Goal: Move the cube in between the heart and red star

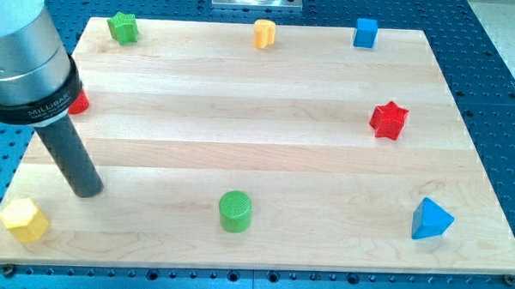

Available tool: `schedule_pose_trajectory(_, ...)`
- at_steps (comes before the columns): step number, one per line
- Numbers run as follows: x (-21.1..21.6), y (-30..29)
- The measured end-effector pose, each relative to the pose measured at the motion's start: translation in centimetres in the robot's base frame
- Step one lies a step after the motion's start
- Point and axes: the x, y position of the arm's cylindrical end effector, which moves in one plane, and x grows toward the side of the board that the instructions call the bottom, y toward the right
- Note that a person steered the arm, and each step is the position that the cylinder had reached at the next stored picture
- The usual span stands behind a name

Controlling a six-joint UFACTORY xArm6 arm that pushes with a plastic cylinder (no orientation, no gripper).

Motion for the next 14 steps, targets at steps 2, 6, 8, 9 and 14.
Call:
schedule_pose_trajectory(2,0.0,-0.7)
schedule_pose_trajectory(6,-9.8,4.4)
schedule_pose_trajectory(8,-13.2,17.8)
schedule_pose_trajectory(9,-13.6,18.3)
schedule_pose_trajectory(14,-33.3,48.7)
